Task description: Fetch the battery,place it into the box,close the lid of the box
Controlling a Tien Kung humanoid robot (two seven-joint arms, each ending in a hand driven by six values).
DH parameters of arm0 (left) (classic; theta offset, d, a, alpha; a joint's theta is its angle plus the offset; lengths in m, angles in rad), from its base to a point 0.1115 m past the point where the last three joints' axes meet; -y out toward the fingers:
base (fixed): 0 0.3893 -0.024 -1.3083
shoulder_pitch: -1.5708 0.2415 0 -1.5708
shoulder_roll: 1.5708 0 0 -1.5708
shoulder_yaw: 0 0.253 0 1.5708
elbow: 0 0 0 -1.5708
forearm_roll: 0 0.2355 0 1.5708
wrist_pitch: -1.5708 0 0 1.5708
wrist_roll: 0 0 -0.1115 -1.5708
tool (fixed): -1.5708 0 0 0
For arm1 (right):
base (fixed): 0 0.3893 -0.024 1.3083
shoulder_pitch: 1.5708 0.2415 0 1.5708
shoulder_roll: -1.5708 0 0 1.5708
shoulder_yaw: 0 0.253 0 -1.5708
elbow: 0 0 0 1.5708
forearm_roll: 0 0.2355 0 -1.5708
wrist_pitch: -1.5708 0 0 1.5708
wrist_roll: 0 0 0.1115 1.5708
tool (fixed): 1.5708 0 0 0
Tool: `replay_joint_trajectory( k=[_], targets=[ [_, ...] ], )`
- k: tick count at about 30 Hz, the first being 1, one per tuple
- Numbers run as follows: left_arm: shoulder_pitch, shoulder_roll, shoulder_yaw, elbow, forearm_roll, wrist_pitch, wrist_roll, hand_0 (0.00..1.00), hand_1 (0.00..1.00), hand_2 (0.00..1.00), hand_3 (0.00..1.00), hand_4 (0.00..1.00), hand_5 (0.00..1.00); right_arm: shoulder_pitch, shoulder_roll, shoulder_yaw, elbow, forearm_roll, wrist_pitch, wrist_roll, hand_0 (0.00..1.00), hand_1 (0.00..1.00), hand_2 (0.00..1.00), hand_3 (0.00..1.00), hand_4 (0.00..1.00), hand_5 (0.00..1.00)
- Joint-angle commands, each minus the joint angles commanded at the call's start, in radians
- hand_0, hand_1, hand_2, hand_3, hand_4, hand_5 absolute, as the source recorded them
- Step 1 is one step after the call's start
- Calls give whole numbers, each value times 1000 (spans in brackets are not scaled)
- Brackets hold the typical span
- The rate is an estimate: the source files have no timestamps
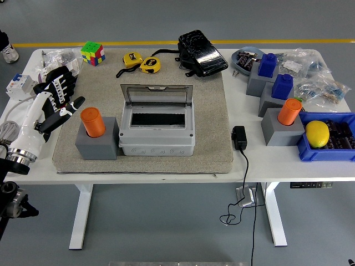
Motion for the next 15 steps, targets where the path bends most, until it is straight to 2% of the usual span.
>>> replay_joint_trajectory(
  k=[1, 2, 4, 7, 8, 13, 14, 15],
  targets=[
    [-4, 0, 2, 9, 1, 3, -1, 898, 965, 981, 990, 998, 435, 0, 1, 2, 0, -2, 0, 0, 846, 848, 809, 856, 998, 998],
    [-8, 0, 3, 16, 3, 6, -2, 883, 966, 983, 993, 998, 391, -1, 1, 4, 0, -4, 0, -1, 845, 847, 809, 856, 998, 998],
    [-16, 0, 4, 30, 14, 16, -4, 883, 966, 983, 993, 998, 391, 0, 3, 0, 0, 4, 0, 2, 845, 847, 809, 856, 998, 998],
    [-26, -1, 3, 27, 33, 25, -2, 883, 966, 983, 993, 998, 391, 5, 4, -19, 0, 23, 0, 8, 845, 847, 809, 856, 998, 998],
    [-28, -2, 4, 27, 36, 27, -2, 878, 963, 983, 986, 998, 353, 5, 4, -18, 0, 20, 1, 6, 846, 848, 809, 856, 998, 998],
    [-23, -14, 13, 39, 52, 38, -1, 878, 963, 983, 986, 998, 353, 4, 2, -6, 0, 8, -1, 3, 846, 848, 809, 856, 998, 998],
    [-21, -18, 17, 40, 51, 37, -2, 872, 947, 931, 925, 998, 370, 4, 1, -4, 0, 7, -1, 3, 845, 847, 809, 856, 998, 998],
    [-20, -20, 20, 41, 49, 37, -3, 872, 947, 931, 925, 998, 370, 4, 1, -4, 0, 7, -1, 2, 845, 847, 809, 856, 998, 998]
  ],
)
